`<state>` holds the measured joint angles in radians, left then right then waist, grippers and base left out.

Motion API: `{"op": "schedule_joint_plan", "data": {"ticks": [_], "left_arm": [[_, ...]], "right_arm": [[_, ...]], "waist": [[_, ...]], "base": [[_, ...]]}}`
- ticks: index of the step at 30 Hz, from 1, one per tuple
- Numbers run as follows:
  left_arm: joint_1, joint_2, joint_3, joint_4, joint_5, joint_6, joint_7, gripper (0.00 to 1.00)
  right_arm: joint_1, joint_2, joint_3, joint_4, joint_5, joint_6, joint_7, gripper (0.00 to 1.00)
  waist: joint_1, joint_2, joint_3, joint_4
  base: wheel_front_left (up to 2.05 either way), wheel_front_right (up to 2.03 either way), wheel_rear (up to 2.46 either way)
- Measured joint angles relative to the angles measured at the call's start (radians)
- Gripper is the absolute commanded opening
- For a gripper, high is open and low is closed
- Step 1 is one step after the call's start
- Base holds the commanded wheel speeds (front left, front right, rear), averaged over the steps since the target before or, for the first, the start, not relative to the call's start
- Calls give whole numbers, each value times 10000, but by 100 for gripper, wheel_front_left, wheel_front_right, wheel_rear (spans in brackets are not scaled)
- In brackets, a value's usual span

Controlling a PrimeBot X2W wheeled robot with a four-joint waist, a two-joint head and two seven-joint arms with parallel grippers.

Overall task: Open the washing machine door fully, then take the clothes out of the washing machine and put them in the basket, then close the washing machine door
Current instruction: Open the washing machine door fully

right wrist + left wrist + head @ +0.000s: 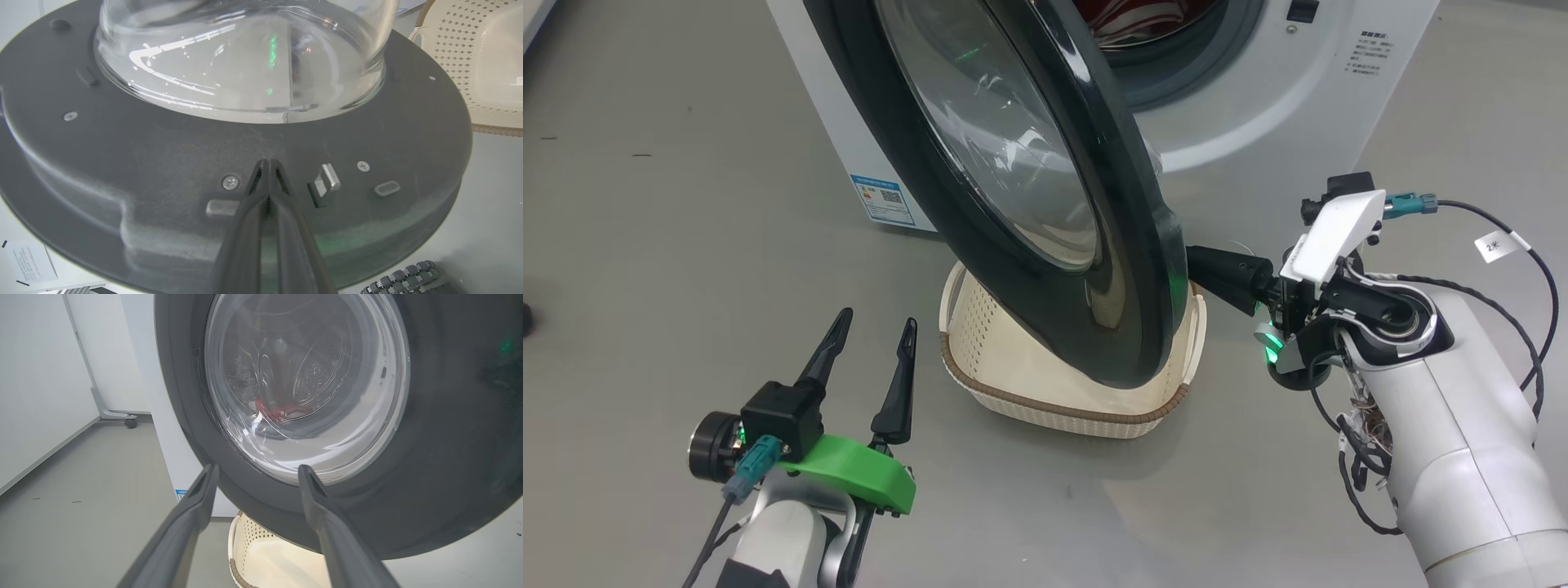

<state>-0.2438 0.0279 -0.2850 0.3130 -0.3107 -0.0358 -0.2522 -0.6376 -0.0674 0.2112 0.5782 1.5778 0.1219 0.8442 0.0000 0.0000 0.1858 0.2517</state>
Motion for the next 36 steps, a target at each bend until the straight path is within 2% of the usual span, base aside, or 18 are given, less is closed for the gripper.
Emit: {"op": "schedule_joint_plan", "data": {"ticks": [16, 36], "left_arm": [[198, 6, -13, -8, -48, 2, 0, 100], [326, 8, -27, -42, -157, 56, 2, 100]], "right_arm": [[722, 10, 1367, -913, 1302, 0, -138, 0], [932, 13, 2838, -1521, 2163, 0, -863, 0]], "waist": [[0, 0, -154, 769], [-1, 0, -136, 1546]], "base": [[0, 0, 0], [0, 0, 0]]}}
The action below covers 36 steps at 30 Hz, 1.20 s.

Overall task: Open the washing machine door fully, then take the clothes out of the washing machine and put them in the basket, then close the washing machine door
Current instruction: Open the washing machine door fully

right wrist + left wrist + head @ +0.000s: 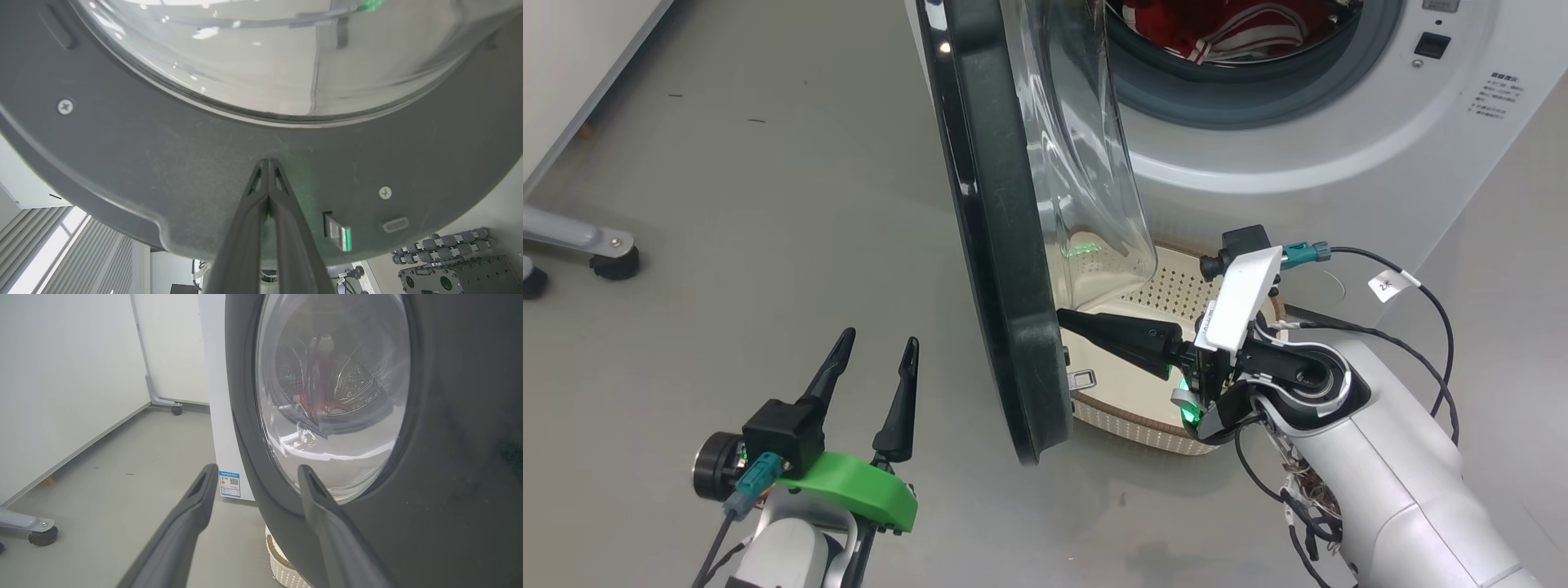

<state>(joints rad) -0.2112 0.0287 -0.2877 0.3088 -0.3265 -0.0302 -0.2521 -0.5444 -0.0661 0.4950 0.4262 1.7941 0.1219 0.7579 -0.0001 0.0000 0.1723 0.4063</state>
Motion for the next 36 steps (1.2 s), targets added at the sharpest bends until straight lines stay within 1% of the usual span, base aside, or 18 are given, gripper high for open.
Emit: {"op": "schedule_joint_plan", "data": {"ticks": [10, 16, 19, 24, 29, 30, 31, 32, 33, 36], "left_arm": [[62, 4, 10, -40, -77, 31, 0, 100], [65, 4, 27, -61, -77, 73, 0, 100], [67, 4, 77, -61, -73, 73, -2, 100], [92, 8, 270, -75, -58, 81, 0, 100], [211, 8, 353, -117, -44, 119, -2, 100], [253, 8, 353, -115, -42, 119, 0, 100], [279, 8, 347, -105, -25, 119, 0, 100], [283, 8, 345, -105, -13, 119, 0, 100], [283, 8, 343, -107, -10, 119, 0, 100], [283, 10, 301, -98, 15, 119, 0, 100]], "right_arm": [[0, -40, 529, -138, 288, 0, -357, 0], [10, -36, 568, -157, 408, 0, -614, 0], [93, -6, 443, -226, 700, 0, -775, 0], [410, 17, 150, -399, 861, 0, -1072, 0], [664, 23, -449, -717, 940, 0, -1523, 0], [742, 29, -639, -763, 867, 0, -1689, 2], [845, 23, -802, -828, 821, 0, -1806, 28], [959, 21, -961, -890, 757, 0, -1923, 83], [1088, 13, -1097, -951, 662, 0, -2082, 100], [1496, -96, -1350, -1120, 401, 0, -2399, 100]], "waist": [[0, 0, -26, 180], [0, 0, -29, 198], [0, 0, -39, 178], [0, 0, -67, 85], [0, 0, -110, -102], [0, 0, -126, -142], [0, 0, -146, -178], [0, 0, -166, -210], [0, 0, -189, -241], [0, 0, -254, -314]], "base": [[0, 0, 0], [0, 0, 0], [0, 0, 0], [0, 0, 0], [0, 0, 0], [0, 0, 0], [0, 0, 0], [0, 0, 0], [0, 0, 0], [0, 0, 0]]}}
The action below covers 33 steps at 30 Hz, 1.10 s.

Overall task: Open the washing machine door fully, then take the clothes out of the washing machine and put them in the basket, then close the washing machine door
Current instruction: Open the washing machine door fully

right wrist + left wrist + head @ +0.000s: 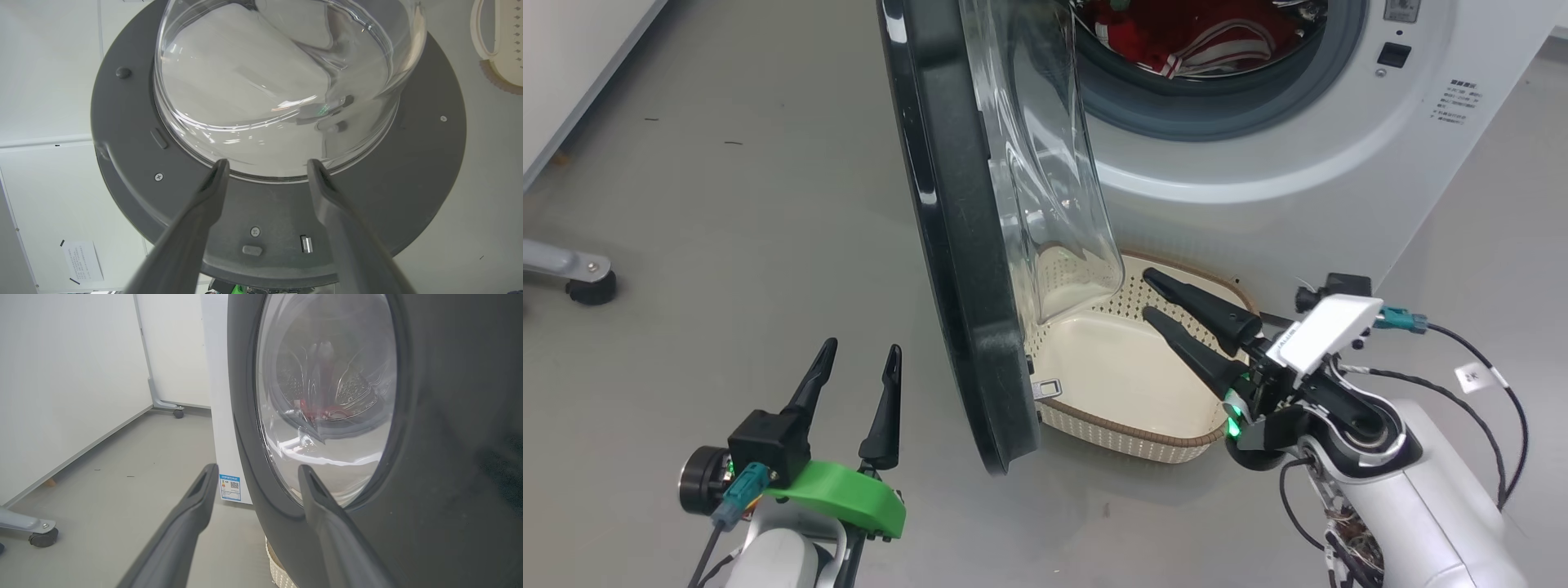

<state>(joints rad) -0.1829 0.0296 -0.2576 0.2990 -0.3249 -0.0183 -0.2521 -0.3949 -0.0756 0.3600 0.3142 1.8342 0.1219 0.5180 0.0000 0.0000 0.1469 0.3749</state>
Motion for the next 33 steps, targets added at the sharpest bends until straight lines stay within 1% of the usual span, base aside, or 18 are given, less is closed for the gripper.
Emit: {"op": "schedule_joint_plan", "data": {"ticks": [3, 8, 12, 17, 23, 25, 29, 31, 33], "left_arm": [[3, 0, -13, 15, 0, 0, 0, 100], [96, 4, 8, 23, 0, 0, 0, 100], [176, 4, 15, 38, 0, 0, 0, 100], [194, 8, 33, 35, 13, 0, 0, 100], [194, 8, 75, 35, 33, 0, 0, 100], [194, 8, 81, 35, 44, 0, 0, 100], [194, 8, 82, 42, 44, 0, 0, 100], [194, 8, 81, 46, 44, 0, 0, 100], [194, 8, 81, 50, 44, 0, 0, 100]], "right_arm": [[418, -207, -267, -213, -349, 0, -408, 100], [1056, -637, -677, -571, -1687, 0, -1647, 100], [1355, -1110, -821, -769, -3166, 0, -2846, 100], [1407, -1835, -556, -1133, -5538, 0, -4380, 100], [1401, -2500, -167, -1494, -7981, 2, -6334, 100], [1386, -2807, 52, -1542, -8955, 2, -6959, 100], [1383, -3145, 330, -1417, -10732, 2, -8190, 100], [1384, -3177, 401, -1273, -11382, -23, -8188, 100], [1395, -3168, 454, -1114, -11959, -309, -7988, 100]], "waist": [[0, 0, -71, -44], [0, 0, -195, -150], [0, 0, -208, -198], [0, 0, -186, -261], [0, 0, -176, -310], [0, 0, -184, -320], [0, 0, -216, -332], [0, 0, -236, -333], [0, 0, -256, -329]], "base": [[0, 0, 0], [0, 0, 0], [0, 0, 0], [0, 0, 0], [0, 0, 0], [0, 0, 0], [0, 0, 0], [0, 0, 0], [0, 0, 0]]}}
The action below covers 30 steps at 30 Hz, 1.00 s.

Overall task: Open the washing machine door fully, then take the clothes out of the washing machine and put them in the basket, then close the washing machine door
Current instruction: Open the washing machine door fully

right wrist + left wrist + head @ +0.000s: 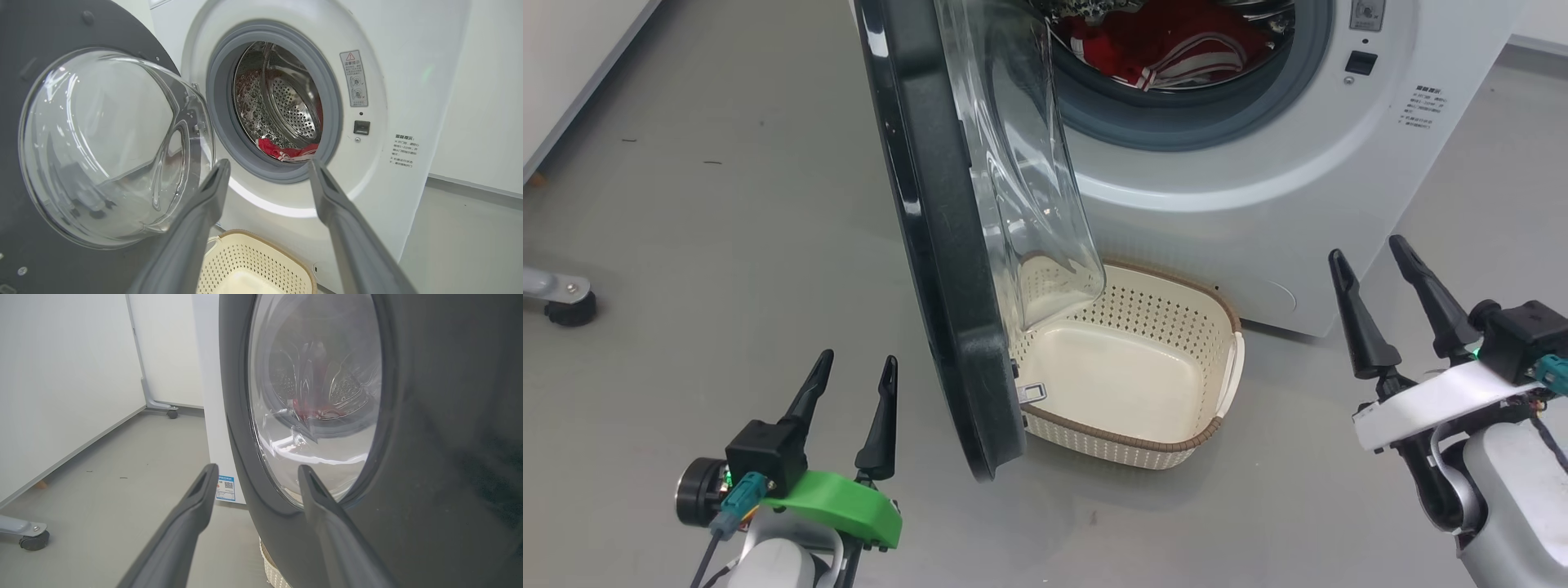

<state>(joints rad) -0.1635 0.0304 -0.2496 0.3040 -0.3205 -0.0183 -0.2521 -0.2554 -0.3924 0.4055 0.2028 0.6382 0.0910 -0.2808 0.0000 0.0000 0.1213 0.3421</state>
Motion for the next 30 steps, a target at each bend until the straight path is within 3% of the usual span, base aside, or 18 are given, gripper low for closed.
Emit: {"op": "schedule_joint_plan", "data": {"ticks": [5, 9, 19, 30], "left_arm": [[1, 0, -4, 10, 0, 0, 0, 100], [4, -4, -73, 52, -2, -33, 0, 100], [12, 12, -61, 59, -2, -33, 0, 100], [59, 12, -59, 86, -2, -33, 0, 100]], "right_arm": [[226, 257, -15, 337, -984, -849, 128, 100], [596, 775, -508, 132, -1459, -1208, 203, 100], [1266, 1699, -719, -27, -2079, -1453, 203, 100], [1640, 2272, -965, -10, -2610, -1446, 203, 100]], "waist": [[0, 0, -33, 19], [0, 0, -64, 81], [0, 0, -100, 200], [0, 0, -169, 279]], "base": [[0, 0, 0], [0, 0, 0], [0, 0, 0], [0, 0, 0]]}}
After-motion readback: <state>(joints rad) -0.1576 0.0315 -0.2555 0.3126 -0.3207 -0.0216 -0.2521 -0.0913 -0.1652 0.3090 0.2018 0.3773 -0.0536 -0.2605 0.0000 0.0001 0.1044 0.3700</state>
